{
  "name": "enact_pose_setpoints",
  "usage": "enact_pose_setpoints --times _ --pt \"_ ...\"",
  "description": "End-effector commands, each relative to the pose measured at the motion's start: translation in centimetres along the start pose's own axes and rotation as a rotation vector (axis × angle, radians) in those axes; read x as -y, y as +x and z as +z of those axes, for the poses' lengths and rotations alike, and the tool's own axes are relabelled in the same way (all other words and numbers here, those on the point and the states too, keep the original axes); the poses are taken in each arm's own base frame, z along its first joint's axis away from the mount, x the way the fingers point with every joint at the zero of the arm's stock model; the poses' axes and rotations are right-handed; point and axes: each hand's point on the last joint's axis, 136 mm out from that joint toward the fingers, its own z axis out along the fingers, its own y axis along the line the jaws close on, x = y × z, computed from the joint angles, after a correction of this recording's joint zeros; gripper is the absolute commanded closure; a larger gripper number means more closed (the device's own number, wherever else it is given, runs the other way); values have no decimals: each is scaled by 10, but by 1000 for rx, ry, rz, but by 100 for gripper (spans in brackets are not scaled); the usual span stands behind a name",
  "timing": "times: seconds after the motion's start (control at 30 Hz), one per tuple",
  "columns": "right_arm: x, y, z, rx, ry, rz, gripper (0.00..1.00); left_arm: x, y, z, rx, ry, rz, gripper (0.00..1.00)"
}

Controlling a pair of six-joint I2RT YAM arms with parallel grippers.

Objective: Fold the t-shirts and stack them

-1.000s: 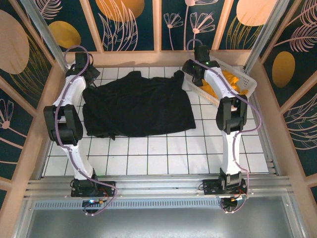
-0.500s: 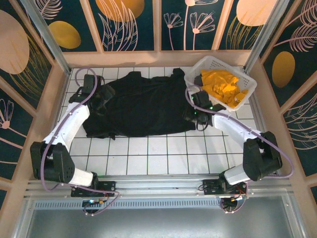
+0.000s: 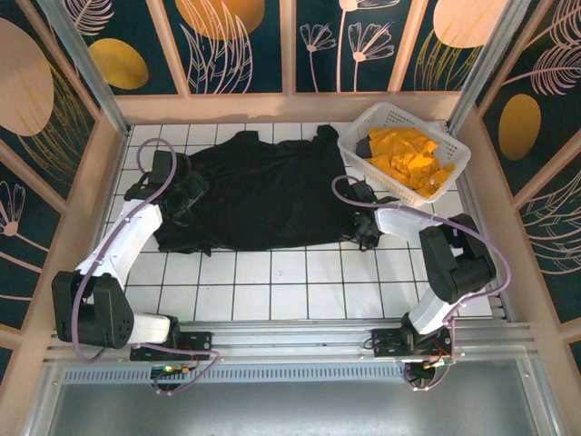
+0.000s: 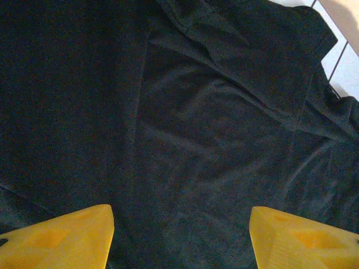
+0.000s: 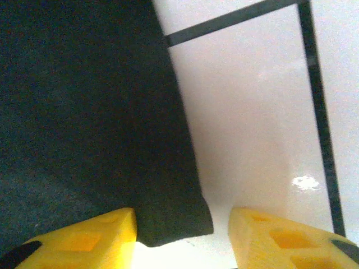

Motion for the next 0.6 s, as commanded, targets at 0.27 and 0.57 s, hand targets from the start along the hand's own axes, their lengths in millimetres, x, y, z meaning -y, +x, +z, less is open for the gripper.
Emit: enact_pose_setpoints --times 0.27,0.57 --pt "0 -75 -22 190 39 78 100 -24 -3 -19 39 -101 51 35" --pt "48 -106 -33 219 131 143 100 -89 6 -17 40 -356 69 48"
